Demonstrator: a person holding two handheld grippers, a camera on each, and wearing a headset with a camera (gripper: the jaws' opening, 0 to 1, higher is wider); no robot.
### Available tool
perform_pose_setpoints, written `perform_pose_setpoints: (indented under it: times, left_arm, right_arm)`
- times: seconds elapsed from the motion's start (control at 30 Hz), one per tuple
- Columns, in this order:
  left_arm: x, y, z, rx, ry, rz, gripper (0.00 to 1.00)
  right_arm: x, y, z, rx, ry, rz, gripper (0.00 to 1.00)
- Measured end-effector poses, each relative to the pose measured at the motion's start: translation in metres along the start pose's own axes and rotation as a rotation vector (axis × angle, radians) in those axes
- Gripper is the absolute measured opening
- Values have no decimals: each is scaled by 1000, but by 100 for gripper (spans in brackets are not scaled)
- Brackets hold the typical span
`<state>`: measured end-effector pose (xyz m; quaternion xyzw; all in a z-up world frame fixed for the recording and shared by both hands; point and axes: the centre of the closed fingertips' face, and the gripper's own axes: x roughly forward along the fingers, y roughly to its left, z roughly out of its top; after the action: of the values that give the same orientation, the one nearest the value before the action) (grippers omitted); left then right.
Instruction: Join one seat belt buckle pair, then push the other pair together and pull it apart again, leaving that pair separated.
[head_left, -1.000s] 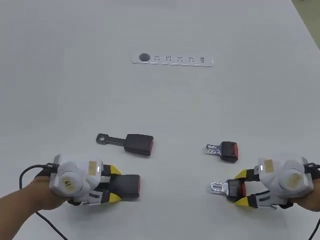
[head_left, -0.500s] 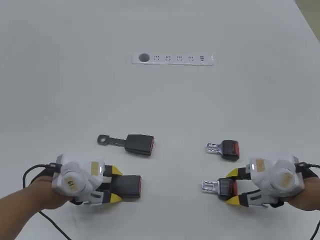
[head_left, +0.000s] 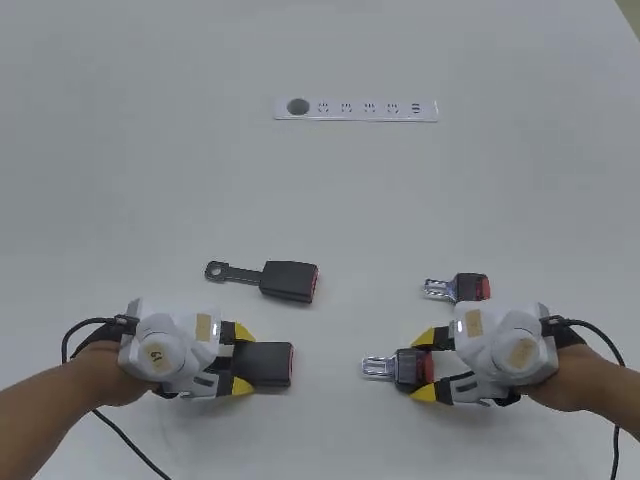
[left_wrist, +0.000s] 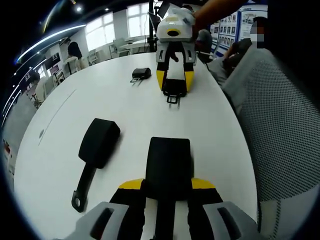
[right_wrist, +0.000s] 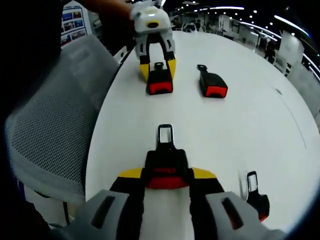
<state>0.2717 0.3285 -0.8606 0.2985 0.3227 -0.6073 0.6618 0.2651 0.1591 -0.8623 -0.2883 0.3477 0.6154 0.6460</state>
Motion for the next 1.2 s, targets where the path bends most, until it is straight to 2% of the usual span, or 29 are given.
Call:
perform_pose_setpoints:
  times: [0.3,0.47,0.63,0.7,0.8,0.93,1.03,1.2]
  left_arm:
    - [0,0,0,16,17,-11,33]
    - [0,0,0,24,22,-16,33]
    - [1,0,0,27,27,-17,33]
    - [1,0,0,30,38,-20,33]
    - [1,0,0,34,46,-25,33]
    - [1,0,0,42,50,-30,33]
    - [2,1,0,44,60,-31,33]
    - [2,1,0,44,70,-30,33]
  right_arm:
    - [23,1,29,-17,-6,18,34]
    - [37,3,49,-22,-56,32,34]
    - [45,3,62,-24,-72,44,34]
    - [46,3,64,-35,-60,49,34]
    - [53,3,74,-15,-86,50,34]
    - [52,3,74,-29,-85,55,34]
    - [55,2,76,-11,-77,51,34]
    - [62,4,87,13,-85,40,33]
